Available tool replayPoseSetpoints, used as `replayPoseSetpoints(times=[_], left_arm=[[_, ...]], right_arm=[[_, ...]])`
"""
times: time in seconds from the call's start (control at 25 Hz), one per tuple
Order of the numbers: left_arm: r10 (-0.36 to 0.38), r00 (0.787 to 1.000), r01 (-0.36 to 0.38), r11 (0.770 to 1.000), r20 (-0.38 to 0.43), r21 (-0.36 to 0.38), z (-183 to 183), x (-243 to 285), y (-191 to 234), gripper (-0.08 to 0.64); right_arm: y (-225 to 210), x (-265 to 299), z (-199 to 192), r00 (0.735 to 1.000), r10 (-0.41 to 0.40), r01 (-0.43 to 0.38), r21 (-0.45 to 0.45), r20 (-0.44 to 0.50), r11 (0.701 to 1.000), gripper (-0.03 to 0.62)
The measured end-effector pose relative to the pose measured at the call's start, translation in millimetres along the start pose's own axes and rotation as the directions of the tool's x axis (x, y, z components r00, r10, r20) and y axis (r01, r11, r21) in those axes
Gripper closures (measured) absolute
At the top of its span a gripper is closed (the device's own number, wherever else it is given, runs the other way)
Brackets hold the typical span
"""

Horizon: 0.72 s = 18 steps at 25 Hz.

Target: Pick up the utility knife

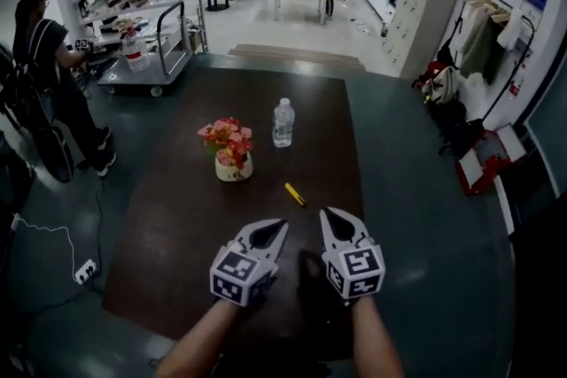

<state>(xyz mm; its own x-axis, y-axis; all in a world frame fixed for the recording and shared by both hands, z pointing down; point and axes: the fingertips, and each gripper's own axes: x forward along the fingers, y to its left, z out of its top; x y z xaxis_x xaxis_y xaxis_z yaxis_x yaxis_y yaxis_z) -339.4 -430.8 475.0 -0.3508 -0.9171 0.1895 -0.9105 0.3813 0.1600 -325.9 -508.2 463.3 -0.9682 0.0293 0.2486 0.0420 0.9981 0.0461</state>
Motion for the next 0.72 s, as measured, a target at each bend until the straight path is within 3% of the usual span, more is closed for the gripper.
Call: replayPoseSetpoints(times=[0.16,0.36,0.6,0.72], left_arm=[[0.072,0.997,-0.072,0.997,-0.021,0.007,-14.5,23.3,18.1,0.56],[0.134,0.989,-0.134,0.991,-0.061,0.005,-32.9,39.1,39.4,0.56],[0.18,0.98,-0.183,0.983,-0.089,-0.024,-52.3,47.1,60.8,0.56],[0.199,0.975,-0.203,0.978,-0.101,-0.037,-58.3,48.8,67.8,0.56]], right_arm=[[-19.7,43.0,-37.4,0.997,0.038,-0.037,0.007,-0.067,0.999,0.588],[-25.3,94.8,-81.8,0.981,0.099,-0.099,0.009,-0.165,0.995,0.517],[-31.7,149.0,-138.4,0.946,0.115,-0.12,0.003,-0.304,0.993,0.431],[-35.7,164.0,-160.1,0.914,0.12,-0.135,-0.01,-0.386,0.991,0.431]])
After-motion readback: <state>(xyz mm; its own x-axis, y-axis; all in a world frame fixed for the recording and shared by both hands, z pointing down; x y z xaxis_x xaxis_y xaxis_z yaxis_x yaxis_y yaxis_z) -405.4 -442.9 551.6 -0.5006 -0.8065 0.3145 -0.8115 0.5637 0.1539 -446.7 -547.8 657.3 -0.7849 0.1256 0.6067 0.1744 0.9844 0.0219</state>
